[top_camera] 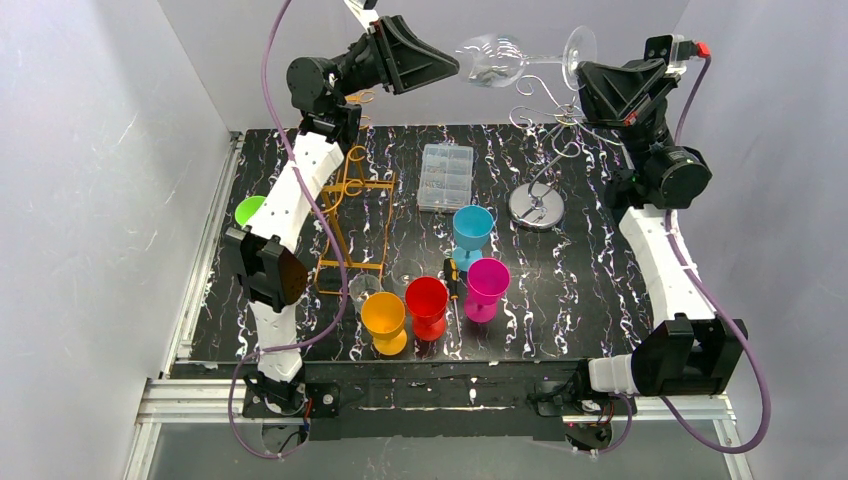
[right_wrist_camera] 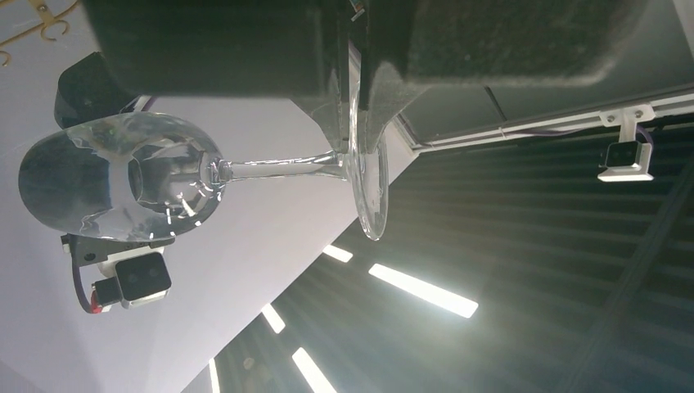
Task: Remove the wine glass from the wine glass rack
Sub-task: Place the wine glass at the center of the board.
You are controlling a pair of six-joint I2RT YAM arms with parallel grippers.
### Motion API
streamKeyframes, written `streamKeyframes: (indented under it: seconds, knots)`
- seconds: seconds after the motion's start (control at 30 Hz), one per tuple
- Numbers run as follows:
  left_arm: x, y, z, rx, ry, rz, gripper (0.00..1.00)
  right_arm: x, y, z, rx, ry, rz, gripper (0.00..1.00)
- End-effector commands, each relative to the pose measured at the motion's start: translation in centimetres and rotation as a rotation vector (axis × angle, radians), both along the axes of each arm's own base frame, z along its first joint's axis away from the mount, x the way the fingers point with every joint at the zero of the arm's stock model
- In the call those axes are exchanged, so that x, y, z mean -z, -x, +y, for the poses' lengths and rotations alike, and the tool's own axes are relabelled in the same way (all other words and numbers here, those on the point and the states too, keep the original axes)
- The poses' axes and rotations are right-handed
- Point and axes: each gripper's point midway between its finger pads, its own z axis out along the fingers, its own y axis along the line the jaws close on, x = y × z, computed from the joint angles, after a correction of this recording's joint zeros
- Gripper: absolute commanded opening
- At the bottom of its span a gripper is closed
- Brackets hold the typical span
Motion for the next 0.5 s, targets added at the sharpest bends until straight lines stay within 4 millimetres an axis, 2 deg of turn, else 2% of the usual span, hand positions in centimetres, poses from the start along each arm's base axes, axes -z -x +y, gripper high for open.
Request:
streamKeyframes:
  seconds: [0.0, 0.3, 0.47]
  knots:
    - [-4.3, 7.6, 0.8, 0.081, 0.063, -0.175, 0.29, 0.3, -3.0, -1.9, -0.29, -0.191, 0.34, 0.01]
    - [-4.7, 8.8, 0.2, 0.095, 0.08, -0.201, 0.27, 2.0, -5.2, -1.5, -0.279, -0.193, 0.435, 0.01]
    - [-4.9, 9.3, 0.2, 0.093, 0.086, -0.215, 0.28, 1.8, -5.0, -1.1, -0.281, -0.175, 0.43, 0.01]
